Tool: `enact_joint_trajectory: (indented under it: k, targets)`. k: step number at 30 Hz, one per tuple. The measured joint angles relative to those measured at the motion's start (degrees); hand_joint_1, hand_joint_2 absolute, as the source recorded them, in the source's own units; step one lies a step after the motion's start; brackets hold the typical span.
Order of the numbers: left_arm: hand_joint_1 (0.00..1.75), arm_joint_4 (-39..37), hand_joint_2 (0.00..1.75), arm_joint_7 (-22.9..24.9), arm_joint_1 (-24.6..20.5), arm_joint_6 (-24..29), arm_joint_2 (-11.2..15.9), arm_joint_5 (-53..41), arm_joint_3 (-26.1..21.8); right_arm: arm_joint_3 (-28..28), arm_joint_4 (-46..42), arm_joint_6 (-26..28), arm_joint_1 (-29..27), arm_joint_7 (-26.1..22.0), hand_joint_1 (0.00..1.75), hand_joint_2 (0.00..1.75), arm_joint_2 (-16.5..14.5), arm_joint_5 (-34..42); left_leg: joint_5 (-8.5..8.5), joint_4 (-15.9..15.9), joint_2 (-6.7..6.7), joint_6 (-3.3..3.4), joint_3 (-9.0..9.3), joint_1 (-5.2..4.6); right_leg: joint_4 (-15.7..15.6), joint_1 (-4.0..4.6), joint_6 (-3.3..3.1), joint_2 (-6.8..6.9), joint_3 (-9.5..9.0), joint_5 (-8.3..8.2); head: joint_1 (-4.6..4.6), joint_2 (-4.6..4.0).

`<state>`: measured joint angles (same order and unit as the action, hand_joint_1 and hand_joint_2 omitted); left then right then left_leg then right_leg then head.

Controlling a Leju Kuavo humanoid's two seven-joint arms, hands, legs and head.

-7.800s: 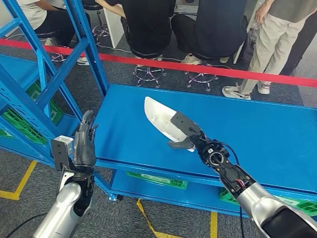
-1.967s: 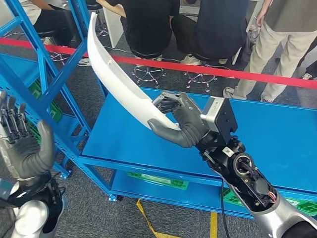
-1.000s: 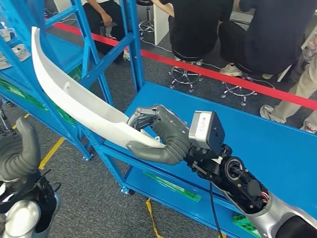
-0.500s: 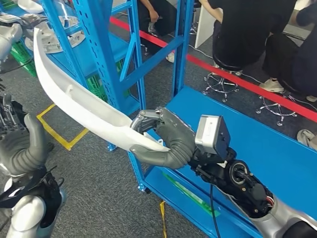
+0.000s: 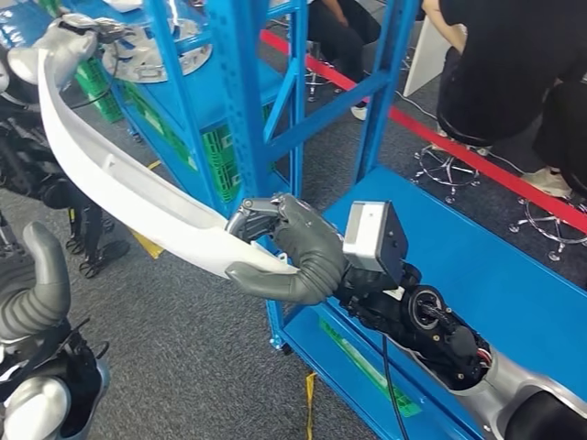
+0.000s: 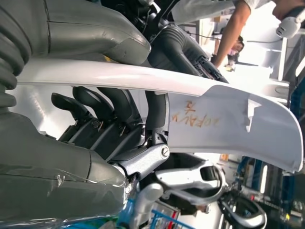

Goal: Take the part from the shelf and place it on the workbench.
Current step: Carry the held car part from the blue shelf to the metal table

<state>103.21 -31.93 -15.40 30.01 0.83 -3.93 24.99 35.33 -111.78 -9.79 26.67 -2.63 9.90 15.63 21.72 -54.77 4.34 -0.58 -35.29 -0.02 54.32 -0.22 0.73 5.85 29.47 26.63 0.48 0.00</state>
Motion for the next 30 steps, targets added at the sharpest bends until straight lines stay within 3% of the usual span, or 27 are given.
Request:
enact_joint_trajectory:
  k: [2,3,4,6,8,9,10,12,14,16,18,20,22,24,25,26,27,29,30]
  targets:
    - [0.0,0.0,1.75,0.1,-0.1,-0.1,0.0,0.1,0.0,0.0,0.1,0.3,0.0,0.0,1.75,1.75,0.0,0.0,0.08,0.1,-1.31,0.63,-0.01,-0.17,-0.1,-0.01,0.54,1.01,-0.41,0.34,0.36,0.0]
    - [0.0,0.0,1.75,0.1,-0.2,-0.1,0.0,0.1,0.0,0.0,0.1,0.5,0.0,0.0,1.75,1.75,0.0,0.0,0.05,0.3,-1.94,0.92,0.1,-0.11,0.1,-0.16,0.89,0.68,-0.46,0.72,0.46,0.0]
    - [0.0,0.0,1.75,0.1,-0.4,-0.1,0.0,0.2,0.0,-0.1,0.2,0.6,-0.1,-0.1,1.75,1.75,0.0,0.0,0.02,0.4,-2.62,1.26,0.25,-0.04,1.1,-0.4,1.17,-0.51,-0.11,1.58,0.54,0.0]
    - [0.0,-0.1,1.75,0.1,-0.9,-0.2,-0.1,0.3,0.0,-0.2,0.3,0.8,-0.3,-0.3,1.75,1.75,0.0,0.0,-0.05,0.5,-3.89,1.81,0.5,0.13,7.2,-0.65,1.53,-4.03,2.67,4.88,1.09,0.0]
    - [0.0,-0.2,1.75,-0.1,-1.2,-0.1,-0.1,0.5,0.0,-0.3,0.4,1.0,-0.9,-0.7,1.75,1.75,0.0,0.0,0.0,0.5,-5.37,2.08,0.54,-0.01,15.9,-0.61,1.51,-5.59,7.06,8.25,1.78,0.0]
    - [0.0,-0.3,1.75,-0.2,-1.3,-0.1,-0.1,0.6,0.0,-0.3,0.6,1.0,-1.2,-0.9,1.75,1.75,0.0,0.0,0.02,0.5,-6.2,2.13,0.57,-0.12,18.5,-0.56,1.41,-5.72,8.64,8.69,2.0,0.0]
    - [0.0,-0.4,1.75,-0.3,-1.3,-0.1,-0.1,0.8,0.0,-0.3,0.7,1.1,-1.4,-1.0,1.75,1.75,0.0,0.0,0.03,0.5,-7.05,2.15,0.64,-0.19,18.8,-0.48,1.2,-5.79,9.16,7.87,2.18,0.0]
    - [0.0,-0.6,1.75,-0.6,-1.5,-0.1,-0.1,0.9,0.0,-0.3,0.9,1.2,-1.5,-1.2,1.75,1.75,0.0,0.0,0.06,0.5,-8.78,2.13,0.92,-0.27,12.5,-0.28,0.5,-6.78,7.01,3.23,2.59,0.0]
    - [0.0,-0.8,1.75,-1.0,-1.7,-0.1,-0.1,1.2,0.0,-0.3,1.1,1.3,-1.5,-1.5,1.75,1.75,0.0,0.0,0.08,0.4,-10.28,1.99,1.0,-0.29,4.1,-0.25,-0.25,-9.62,3.53,-0.7,2.71,0.0]
    - [0.0,-0.9,1.75,-1.2,-1.9,0.0,-0.1,1.4,0.0,-0.3,1.2,1.3,-1.4,-1.8,1.75,1.75,0.0,0.0,-0.13,0.4,-11.6,1.54,0.57,-0.02,0.8,-0.15,-0.64,-10.97,1.9,-1.42,2.78,0.0]
    - [0.0,-1.1,1.75,-1.4,-2.0,0.0,-0.1,1.6,0.0,-0.3,1.4,1.3,-1.2,-2.0,1.75,1.75,0.0,0.0,-0.39,0.5,-12.78,0.88,0.2,0.18,0.1,-0.18,-0.82,-9.7,1.36,-1.51,3.04,0.0]
    - [0.0,-1.2,1.75,-1.5,-2.1,0.0,-0.1,1.7,0.0,-0.3,1.5,1.3,-1.1,-2.1,1.75,1.75,0.0,0.0,0.76,-1.2,-10.91,0.35,-0.63,-0.14,-0.9,-0.46,-1.11,-8.13,0.66,-1.91,2.68,0.0]
    - [0.0,-1.2,1.75,-1.5,-2.3,0.1,-0.1,1.7,0.1,-0.3,1.7,1.3,-1.0,-2.2,1.75,1.75,-0.1,0.0,4.08,-7.7,-7.12,-0.14,-3.88,-0.22,-1.5,-0.43,-1.35,-6.38,0.27,-2.12,1.89,0.0]
    - [0.0,-1.4,1.75,-1.6,-2.3,0.2,0.0,1.7,0.1,-0.2,1.9,1.3,-1.0,-2.2,1.75,1.75,-0.1,0.0,6.88,-15.4,-5.44,-0.68,-8.1,0.22,-1.5,-0.34,-1.47,-4.58,0.32,-2.01,1.25,0.0]
    - [0.0,-1.5,1.75,-1.6,-2.2,0.2,0.0,1.7,0.1,-0.2,2.0,1.2,-1.0,-2.2,1.75,1.75,-0.1,0.1,6.97,-17.1,-5.14,-0.94,-9.16,0.48,-1.5,-0.35,-1.46,-3.7,0.33,-1.93,1.03,0.0]
    - [0.0,-1.5,1.75,-1.6,-2.1,0.2,0.0,1.7,0.1,-0.2,2.1,1.2,-1.0,-2.2,1.75,1.75,-0.1,0.1,6.04,-16.5,-4.87,-1.21,-9.06,0.77,-1.4,-0.38,-1.38,-2.86,0.32,-1.81,0.73,0.0]
    - [0.0,-1.6,1.75,-1.6,-2.0,0.2,0.1,1.7,0.1,-0.2,2.2,1.2,-1.0,-2.2,1.75,1.75,-0.1,0.2,4.31,-13.8,-4.39,-1.47,-7.78,1.05,-1.3,-0.44,-1.22,-2.1,0.29,-1.63,0.47,0.0]
    - [0.0,-1.6,1.75,-1.5,-2.1,0.3,0.1,1.7,0.1,-0.2,2.4,1.1,-1.0,-2.2,1.75,1.75,-0.1,0.3,0.82,-5.7,-1.17,-1.91,-3.59,1.27,-0.6,-0.24,-0.61,-0.83,0.3,-0.92,-0.03,0.0]
    - [0.0,-1.7,1.75,-1.5,-2.2,0.4,0.1,1.7,0.1,-0.2,2.5,1.1,-0.9,-2.3,1.75,1.75,-0.1,0.4,-0.05,-2.7,0.16,-1.71,-2.04,1.21,-0.2,-0.05,-0.28,-0.3,0.29,-0.5,-0.09,0.0]
